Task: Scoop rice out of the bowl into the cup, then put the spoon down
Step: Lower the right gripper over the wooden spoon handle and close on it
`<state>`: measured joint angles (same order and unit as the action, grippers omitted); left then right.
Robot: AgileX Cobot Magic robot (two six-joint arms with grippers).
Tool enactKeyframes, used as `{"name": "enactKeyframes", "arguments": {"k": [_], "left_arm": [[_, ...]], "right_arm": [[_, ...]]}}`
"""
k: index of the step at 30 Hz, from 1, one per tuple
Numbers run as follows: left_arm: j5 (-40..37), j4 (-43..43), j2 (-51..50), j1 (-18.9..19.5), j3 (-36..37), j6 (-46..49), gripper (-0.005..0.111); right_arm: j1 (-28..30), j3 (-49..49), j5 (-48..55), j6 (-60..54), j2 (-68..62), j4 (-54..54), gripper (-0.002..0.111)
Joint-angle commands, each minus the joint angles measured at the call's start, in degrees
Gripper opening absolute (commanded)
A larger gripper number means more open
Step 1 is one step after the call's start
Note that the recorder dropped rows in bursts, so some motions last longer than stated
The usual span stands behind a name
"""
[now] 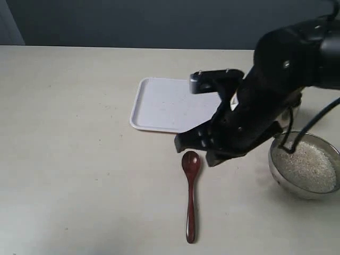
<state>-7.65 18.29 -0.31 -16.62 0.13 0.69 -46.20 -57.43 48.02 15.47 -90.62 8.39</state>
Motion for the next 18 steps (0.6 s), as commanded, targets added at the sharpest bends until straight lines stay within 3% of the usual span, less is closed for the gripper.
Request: {"name": "enactKeyframes", "arguments": {"k": [1,5,7,13,18], "left_arm": [[0.6,-0.2,0.3,0.0,-0.1,-0.2,0.0],[0.6,-0.2,0.3,0.0,-0.1,-0.2,0.0],[0.6,-0.2,0.3,0.0,-0.1,-0.2,0.0],[0.6,-0.2,0.3,0.0,-0.1,-0.2,0.0],[0.6,-0.2,0.3,0.0,-0.1,-0.2,0.0]], "right_arm": [[-1.4,0.0,-2.4,-4.7,-4.7,6.7,0.008],[-1.4,0.0,-3.8,-10.3,-5.6,14.0,0.039],[-1.4,0.0,-4.5,-9.8,-5.6,14.3,0.048],[-1.8,0.0,-4.9,-2.2,-6.3,12.5,0.035],[-1.8,0.0,-4.0,-1.9,-9.8,13.5,0.044]]}}
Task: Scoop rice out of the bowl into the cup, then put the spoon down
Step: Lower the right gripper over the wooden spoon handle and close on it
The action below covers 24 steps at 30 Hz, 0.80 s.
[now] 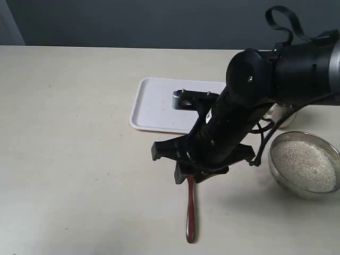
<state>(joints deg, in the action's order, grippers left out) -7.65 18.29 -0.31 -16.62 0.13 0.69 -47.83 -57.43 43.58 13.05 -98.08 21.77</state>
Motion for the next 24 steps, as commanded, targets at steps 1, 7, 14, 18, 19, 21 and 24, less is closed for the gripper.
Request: {"name": "enactKeyframes", "arguments": {"k": [1,7,14,18,19,21,24], "left_arm": [[0.6,-0.2,0.3,0.0,-0.1,-0.2,0.0],[0.6,-0.2,0.3,0.0,-0.1,-0.2,0.0],[0.6,-0.2,0.3,0.0,-0.1,-0.2,0.0],[0.6,-0.2,0.3,0.0,-0.1,-0.2,0.0],[0.6,-0.2,0.3,0.0,-0.1,-0.2,0.0],[0.6,-0.2,0.3,0.0,-0.1,-0.2,0.0],[0.6,-0.2,0.3,0.0,-0.1,-0.2,0.0]], "right_arm": [[-0.2,0.0,0.7,0.5,-3.3,0.1,0.045],[-0.3,0.0,0.6,0.5,-7.6,1.4,0.045],[-0.3,0.0,-0.2,0.5,-10.2,2.1,0.045],[-0.3,0.0,-0.5,0.5,-11.1,3.0,0.045],[-0.3,0.0,-0.5,0.5,-11.2,3.0,0.045],[-0.3,0.0,-0.6,0.6,-11.5,3.0,0.045],[-0.3,0.0,-0.7,1.0,-11.5,3.0,0.045]]}}
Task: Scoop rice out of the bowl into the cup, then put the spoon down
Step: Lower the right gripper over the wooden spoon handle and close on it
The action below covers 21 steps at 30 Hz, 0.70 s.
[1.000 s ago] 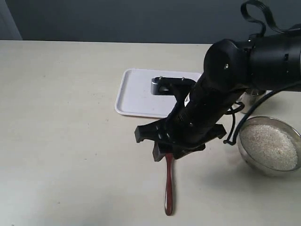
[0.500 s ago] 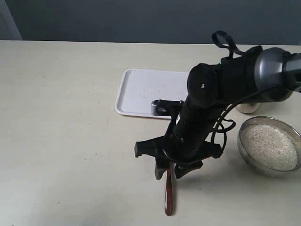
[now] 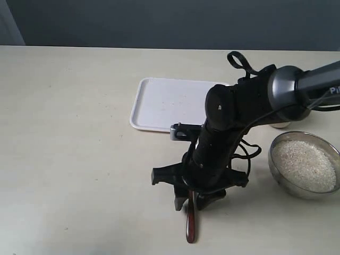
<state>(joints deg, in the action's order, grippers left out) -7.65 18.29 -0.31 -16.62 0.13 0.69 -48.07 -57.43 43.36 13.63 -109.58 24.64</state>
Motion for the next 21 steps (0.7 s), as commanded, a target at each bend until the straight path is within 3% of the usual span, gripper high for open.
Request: {"name": "enactKeyframes", "arguments": {"k": [1,21], "left_arm": [[0.6,-0.2,0.3,0.0,-0.1,-0.2,0.0],[0.6,-0.2,0.3,0.0,-0.1,-0.2,0.0]], "right_arm": [[0.0,0.0,-0.3,0.7,0.0,0.1,0.045],[0.0,0.0,-1.8,6.8,0.0,-3.6,0.045]]}}
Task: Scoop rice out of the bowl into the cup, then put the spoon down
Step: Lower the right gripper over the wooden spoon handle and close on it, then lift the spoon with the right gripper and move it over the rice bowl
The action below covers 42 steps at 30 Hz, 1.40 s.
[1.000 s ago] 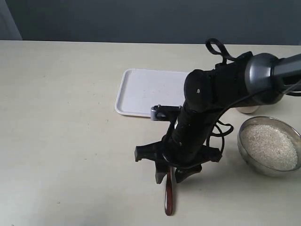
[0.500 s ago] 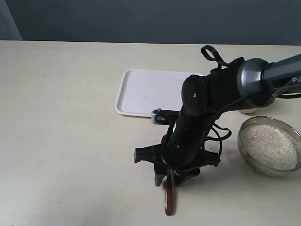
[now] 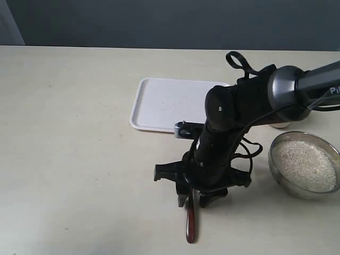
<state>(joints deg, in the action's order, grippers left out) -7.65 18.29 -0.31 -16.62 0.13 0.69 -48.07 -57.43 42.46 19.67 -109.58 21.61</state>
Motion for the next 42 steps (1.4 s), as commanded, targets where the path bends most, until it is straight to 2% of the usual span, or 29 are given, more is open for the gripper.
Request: {"name": "enactKeyframes", "arguments": {"k": [1,12,14,16,18,34,37,42], "left_arm": [[0.6,-0.2,0.3,0.0,-0.1,-0.2,0.0],[0.6,-0.2,0.3,0.0,-0.1,-0.2,0.0],[0.6,-0.2,0.3,0.0,-0.1,-0.2,0.0],[0.6,-0.2,0.3,0.0,-0.1,-0.2,0.0],[0.6,-0.2,0.3,0.0,-0.1,-0.2,0.0],[0.6,-0.2,0.3,0.0,-0.1,-0.2,0.0],[0.6,-0.2,0.3,0.0,-0.1,-0.2,0.0],[0.6,-0.2,0.3,0.0,-0.1,-0.2,0.0]], "right_arm": [[0.0,0.0,-0.9,1.0,0.0,-0.5,0.045],[0.0,0.0,-0.7,1.0,-3.0,1.2,0.045],[0.0,0.0,0.0,1.0,-3.0,1.2,0.036],[0.0,0.0,0.9,1.0,-3.0,1.2,0.023],[0.0,0.0,1.7,1.0,-3.0,1.2,-0.001],[0.1,-0.1,9.8,-0.7,2.7,-8.1,-0.001],[0.1,-0.4,13.8,-0.7,4.5,-11.6,-0.001],[0.1,-6.1,26.6,-0.7,8.4,-21.9,-0.001]]}}
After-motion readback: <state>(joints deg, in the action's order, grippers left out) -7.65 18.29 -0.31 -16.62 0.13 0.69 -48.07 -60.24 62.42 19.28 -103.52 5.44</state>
